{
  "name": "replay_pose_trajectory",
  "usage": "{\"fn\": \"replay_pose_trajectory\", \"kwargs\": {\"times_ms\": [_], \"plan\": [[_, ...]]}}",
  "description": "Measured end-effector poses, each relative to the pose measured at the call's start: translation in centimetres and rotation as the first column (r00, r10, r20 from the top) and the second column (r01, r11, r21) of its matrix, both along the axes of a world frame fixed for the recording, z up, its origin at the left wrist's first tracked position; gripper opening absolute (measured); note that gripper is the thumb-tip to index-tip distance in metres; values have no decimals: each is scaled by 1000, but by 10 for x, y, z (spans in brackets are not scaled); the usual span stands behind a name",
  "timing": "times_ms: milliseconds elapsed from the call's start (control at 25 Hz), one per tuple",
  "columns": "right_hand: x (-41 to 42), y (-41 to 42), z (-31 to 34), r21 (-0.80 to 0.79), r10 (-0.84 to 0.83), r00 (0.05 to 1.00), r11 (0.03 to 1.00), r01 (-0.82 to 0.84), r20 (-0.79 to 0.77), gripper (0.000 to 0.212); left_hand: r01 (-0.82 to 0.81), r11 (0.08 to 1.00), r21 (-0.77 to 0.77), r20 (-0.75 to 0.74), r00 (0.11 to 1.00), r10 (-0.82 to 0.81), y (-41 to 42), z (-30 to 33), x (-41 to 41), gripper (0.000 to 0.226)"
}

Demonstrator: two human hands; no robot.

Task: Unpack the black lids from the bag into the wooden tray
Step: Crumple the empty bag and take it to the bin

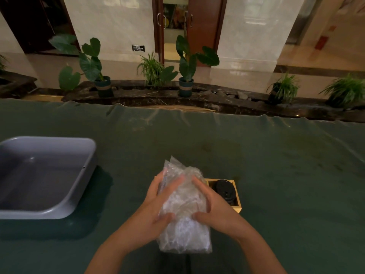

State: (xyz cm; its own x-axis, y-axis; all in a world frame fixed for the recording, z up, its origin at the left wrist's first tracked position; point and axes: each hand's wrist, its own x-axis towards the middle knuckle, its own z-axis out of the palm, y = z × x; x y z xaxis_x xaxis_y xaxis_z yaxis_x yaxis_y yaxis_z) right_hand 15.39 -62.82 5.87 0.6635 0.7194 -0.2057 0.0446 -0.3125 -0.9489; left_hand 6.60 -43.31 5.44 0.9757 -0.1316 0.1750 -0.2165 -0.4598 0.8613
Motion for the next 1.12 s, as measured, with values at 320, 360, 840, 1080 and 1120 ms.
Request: {"fn": "replay_pose_trajectory", "kwargs": {"times_ms": [320, 360, 840, 1080, 1120], "plan": [[5, -9, 2, -56, 87, 982, 995, -78, 166, 89, -119, 993, -19, -245, 963, 111, 2, -7, 4, 87], [5, -11, 2, -76, 98, 982, 993, -87, 161, 91, -116, 993, 4, -273, 955, 113, 3, -7, 3, 93], [7, 5, -21, -114, -173, 845, 958, 265, 506, 11, -349, 925, 147, -45, 932, 359, 4, -12, 15, 12], [5, -4, -30, 111, -408, 911, 904, 413, -69, 12, -377, 694, -613, -472, 880, 61, 12, -29, 11, 41], [5, -7, -32, 114, -442, 893, 886, 450, -88, 14, -358, 691, -628, -480, 877, 19, 10, -30, 11, 45]]}}
